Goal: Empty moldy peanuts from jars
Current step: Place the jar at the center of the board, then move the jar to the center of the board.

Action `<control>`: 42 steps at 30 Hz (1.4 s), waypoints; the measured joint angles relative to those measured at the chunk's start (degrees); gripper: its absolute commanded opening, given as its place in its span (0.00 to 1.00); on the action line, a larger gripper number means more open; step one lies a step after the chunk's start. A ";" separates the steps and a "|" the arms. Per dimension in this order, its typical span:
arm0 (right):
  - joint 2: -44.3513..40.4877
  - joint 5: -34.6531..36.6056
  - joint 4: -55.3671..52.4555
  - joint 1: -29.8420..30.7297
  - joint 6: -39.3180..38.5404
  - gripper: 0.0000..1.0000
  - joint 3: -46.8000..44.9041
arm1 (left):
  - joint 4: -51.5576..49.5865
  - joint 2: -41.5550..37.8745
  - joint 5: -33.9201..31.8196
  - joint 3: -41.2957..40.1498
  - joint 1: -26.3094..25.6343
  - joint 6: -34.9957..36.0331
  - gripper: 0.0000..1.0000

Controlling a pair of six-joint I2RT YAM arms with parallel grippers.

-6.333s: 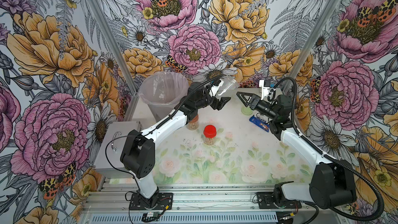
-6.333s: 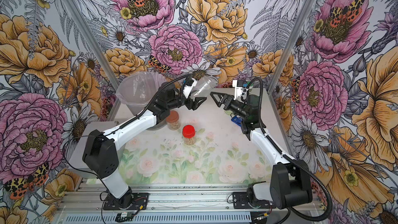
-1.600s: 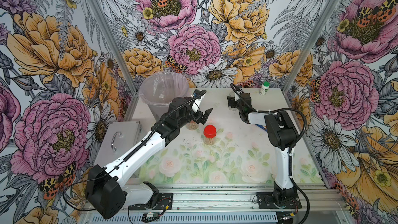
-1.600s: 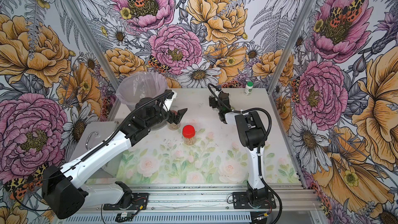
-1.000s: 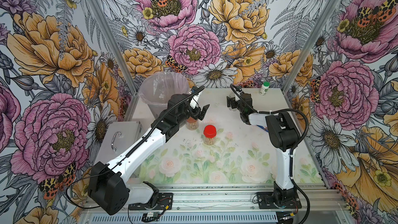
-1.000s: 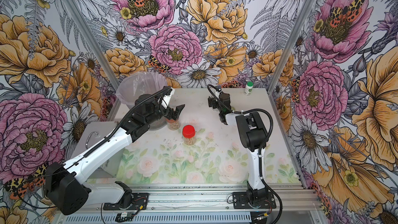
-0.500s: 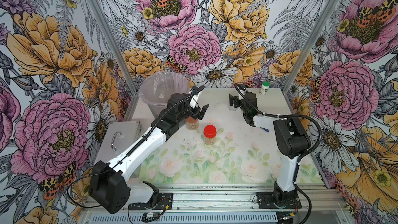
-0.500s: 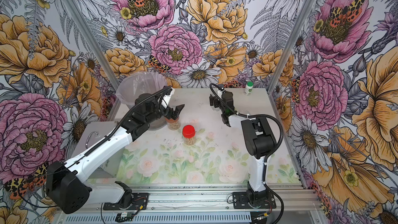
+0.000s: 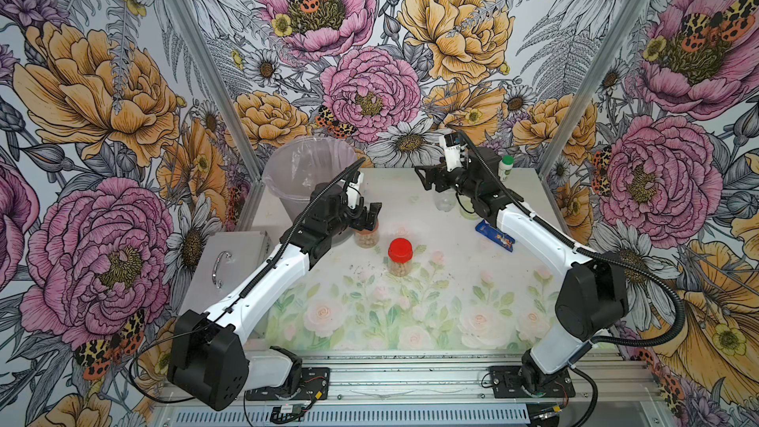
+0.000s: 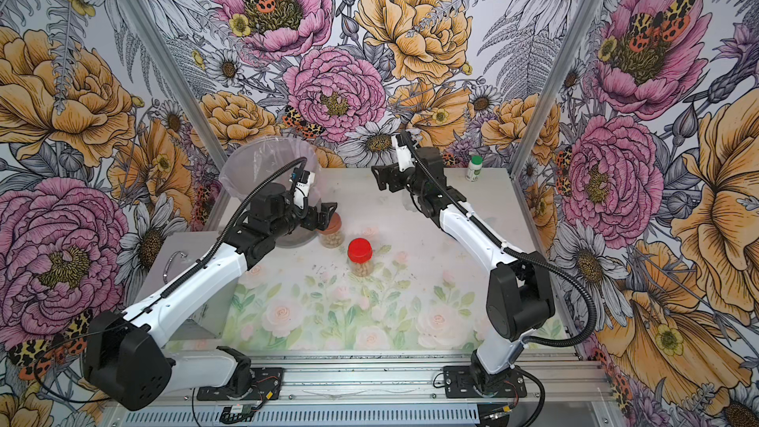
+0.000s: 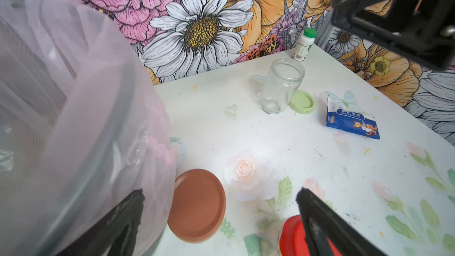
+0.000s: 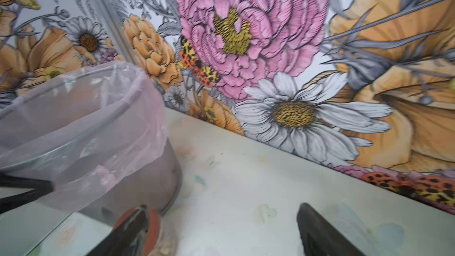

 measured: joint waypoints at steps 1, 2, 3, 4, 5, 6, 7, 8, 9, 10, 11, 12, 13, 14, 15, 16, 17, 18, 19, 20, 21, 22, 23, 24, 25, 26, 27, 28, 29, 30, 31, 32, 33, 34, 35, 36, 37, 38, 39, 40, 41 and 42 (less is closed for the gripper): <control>0.63 -1.77 -2.67 0.83 -0.22 0.94 1.14 | -0.26 0.00 0.00 -0.42 0.00 -0.39 0.99; 1.29 -2.80 -4.37 1.51 -0.55 0.94 1.79 | -0.37 0.00 -0.02 -0.81 0.07 -0.68 0.99; 2.16 -3.54 -6.01 2.32 -0.98 0.94 2.27 | -0.37 0.02 -0.02 -1.09 0.11 -0.98 0.99; 3.19 -4.11 -7.48 3.08 -1.44 0.93 2.38 | -0.35 0.02 -0.02 -1.31 0.26 -1.11 0.99; 4.00 -4.48 -8.70 3.54 -1.73 0.93 2.38 | -0.35 0.02 -0.04 -1.44 0.46 -1.29 0.99; 5.20 -4.87 -10.08 4.15 -1.99 0.93 2.38 | -0.28 0.11 -0.04 -1.51 0.74 -1.66 0.99; 6.27 -5.09 -11.06 4.66 -2.19 0.93 2.38 | -0.15 0.33 -0.04 -1.51 1.20 -2.10 0.99; 7.28 -5.35 -11.91 4.98 -2.45 0.93 2.38 | -0.04 0.59 -0.07 -1.53 1.60 -2.34 0.99; 8.26 -5.66 -12.74 5.16 -2.78 0.93 2.38 | 0.13 1.16 -0.04 -1.53 2.21 -2.54 0.99; 9.20 -5.95 -13.53 5.31 -3.13 0.93 2.38 | 0.33 1.77 -0.09 -1.57 2.78 -2.69 0.99; 9.81 -6.16 -13.94 5.35 -3.39 0.94 2.38 | 0.44 2.36 -0.09 -1.57 3.28 -2.73 0.99; 10.45 -6.49 -14.49 5.51 -3.76 0.95 2.38 | 0.61 3.21 -0.07 -1.57 3.96 -2.95 0.99; 10.82 -6.69 -14.82 5.77 -4.11 0.95 2.38 | 0.70 3.93 -0.09 -1.57 4.57 -3.17 0.99; 11.06 -7.04 -15.13 5.97 -4.59 0.96 2.38 | 0.76 4.70 -0.13 -1.62 5.20 -3.54 0.99; 11.23 -7.58 -15.37 6.08 -5.07 0.97 2.38 | 0.81 5.40 -0.26 -1.66 5.81 -3.72 0.99; 11.28 -8.09 -15.39 6.23 -5.62 0.97 2.40 | 0.94 5.86 -0.42 -1.73 6.34 -3.96 0.99; 11.30 -8.61 -15.50 6.45 -6.14 0.98 2.49 | 1.09 6.19 -0.39 -1.86 6.88 -4.02 0.99; 11.39 -9.31 -15.82 6.80 -6.60 0.98 2.82 | 1.07 6.36 -0.33 -1.95 7.23 -4.00 0.99; 11.63 -9.75 -16.28 7.13 -7.19 0.98 3.30 | 1.07 6.36 -0.22 -1.95 7.45 -4.00 0.99; 11.91 -10.21 -16.50 7.58 -7.87 0.98 3.98 | 1.25 6.36 -0.20 -1.95 7.48 -3.98 0.99; 12.35 -10.51 -16.65 8.04 -8.55 0.99 4.70 | 1.46 6.36 -0.20 -1.95 7.34 -3.98 0.99; 12.76 -10.64 -16.74 8.48 -9.14 0.99 5.33 | 1.57 6.36 -0.17 -1.95 7.10 -3.98 0.99; 13.51 -10.75 -16.70 9.05 -9.73 0.99 6.16 | 1.60 6.36 -0.17 -1.95 6.80 -3.98 0.99; 14.32 -10.75 -16.70 9.55 -10.27 0.99 6.93 | 1.66 6.36 -0.13 -1.95 6.56 -3.98 0.99; 15.28 -10.69 -16.85 9.99 -10.69 0.99 7.80 | 1.70 6.36 0.02 -1.95 6.40 -3.98 0.99; 16.35 -10.49 -16.94 10.38 -11.10 1.00 8.63 | 1.68 6.36 0.09 -1.95 6.21 -3.98 0.99; 17.46 -10.29 -17.11 10.78 -11.52 1.00 9.40 | 1.73 6.34 0.20 -2.01 6.03 -3.98 0.99; 18.43 -10.01 -17.20 11.13 -11.93 1.00 9.92 | 1.79 6.34 0.24 -2.08 5.95 -3.96 0.99; 19.39 -9.75 -17.29 11.41 -12.20 1.00 10.36 | 2.08 6.23 0.24 -2.34 5.92 -3.96 0.99; 20.28 -9.22 -17.53 11.78 -12.41 0.99 10.67 | 2.12 5.95 0.24 -2.69 5.92 -3.96 0.99; 20.90 -8.90 -17.68 12.04 -12.57 1.00 10.84 | 2.12 5.62 0.24 -3.04 5.92 -3.96 0.99; 21.55 -8.48 -17.79 12.37 -12.81 0.99 10.99 | 2.16 5.03 0.22 -3.50 5.92 -3.96 0.99; 22.10 -8.04 -18.12 12.57 -12.98 0.99 11.32 | 2.16 4.44 0.24 -3.87 5.92 -3.96 0.99; 22.67 -7.69 -18.34 12.85 -13.05 1.00 11.72 | 2.32 3.76 0.24 -4.22 5.92 -3.96 0.99; 23.10 -7.37 -18.40 13.00 -13.20 1.00 12.20 | 2.49 2.99 0.24 -4.57 5.92 -3.96 0.99; 23.56 -7.15 -18.51 13.20 -13.25 0.99 12.70 | 2.60 2.05 0.28 -4.94 5.92 -3.96 0.99; 23.87 -6.91 -18.56 13.38 -13.25 1.00 13.14 | 2.93 0.92 0.55 -5.44 5.92 -3.93 0.99; 24.09 -6.75 -18.62 13.60 -13.31 1.00 13.53 | 3.15 -0.39 0.98 -6.01 5.92 -3.91 0.99; 24.22 -6.54 -18.64 13.75 -13.38 0.99 13.88 | 3.52 -1.70 1.44 -6.58 5.92 -3.89 0.99; 24.35 -6.19 -18.73 13.94 -13.42 0.99 14.29 | 4.09 -3.37 2.03 -7.28 5.92 -3.82 0.99; 24.50 -5.86 -18.73 14.16 -13.42 0.99 14.84 | 4.57 -4.96 2.58 -7.91 5.92 -3.74 0.99; 24.76 -5.73 -18.75 14.34 -13.42 0.99 15.41 | 4.98 -6.14 2.93 -8.41 5.92 -3.74 0.99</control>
